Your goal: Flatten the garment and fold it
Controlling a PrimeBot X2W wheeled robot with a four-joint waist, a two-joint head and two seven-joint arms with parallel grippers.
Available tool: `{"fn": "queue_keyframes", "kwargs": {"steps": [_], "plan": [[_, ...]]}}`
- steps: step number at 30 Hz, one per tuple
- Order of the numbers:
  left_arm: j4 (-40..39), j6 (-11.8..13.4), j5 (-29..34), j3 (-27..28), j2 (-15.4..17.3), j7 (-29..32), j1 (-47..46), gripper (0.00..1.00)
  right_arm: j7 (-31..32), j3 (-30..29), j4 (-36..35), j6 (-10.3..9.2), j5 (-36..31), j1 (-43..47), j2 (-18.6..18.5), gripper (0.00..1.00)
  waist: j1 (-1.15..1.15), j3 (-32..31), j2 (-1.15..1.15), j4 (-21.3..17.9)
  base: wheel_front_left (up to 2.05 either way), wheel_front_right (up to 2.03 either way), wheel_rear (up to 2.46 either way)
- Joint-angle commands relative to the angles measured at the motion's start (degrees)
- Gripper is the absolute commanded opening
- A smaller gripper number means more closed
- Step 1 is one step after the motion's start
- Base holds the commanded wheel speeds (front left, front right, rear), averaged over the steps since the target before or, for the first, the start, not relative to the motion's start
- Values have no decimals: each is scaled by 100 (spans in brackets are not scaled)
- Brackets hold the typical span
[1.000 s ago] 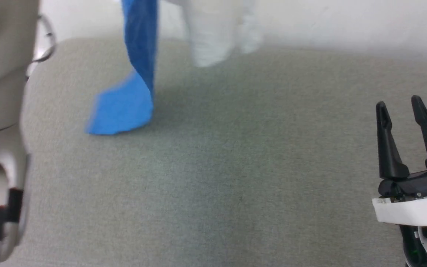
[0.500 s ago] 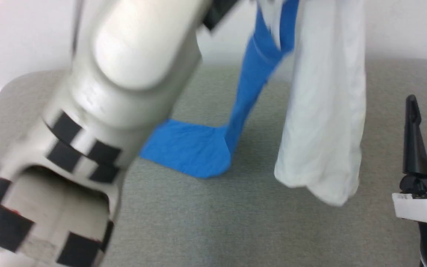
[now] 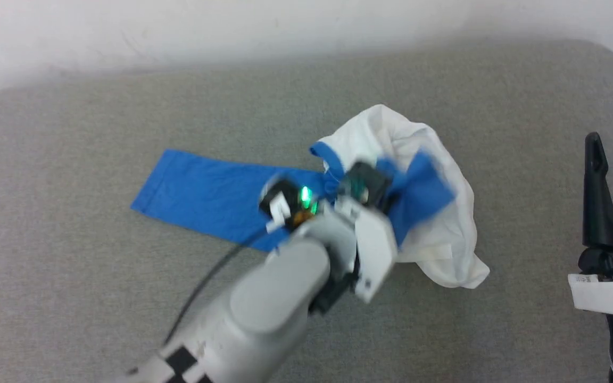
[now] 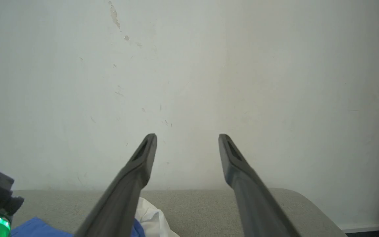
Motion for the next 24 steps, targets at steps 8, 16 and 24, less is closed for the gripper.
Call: {"fn": "queue_keyframes", "kwargs": {"steps": [8,16,24], "plan": [[184,550,-652,-277,-12,-642,196,100,-73,-22,98,-11,158,-82,-169,100,-1,296,0,36,0,0,0],[-711,903,-717,273,310,-1820,-119,100,26,-23,100,-11,63,72,-91,100,-1,-81,0,274,0,0,0],[-2637,2058,-72,693,1941,-2244,1217,100,142,-125,40,-11,-91,482,148,100,-1,-347,0,310,0,0,0]]}}
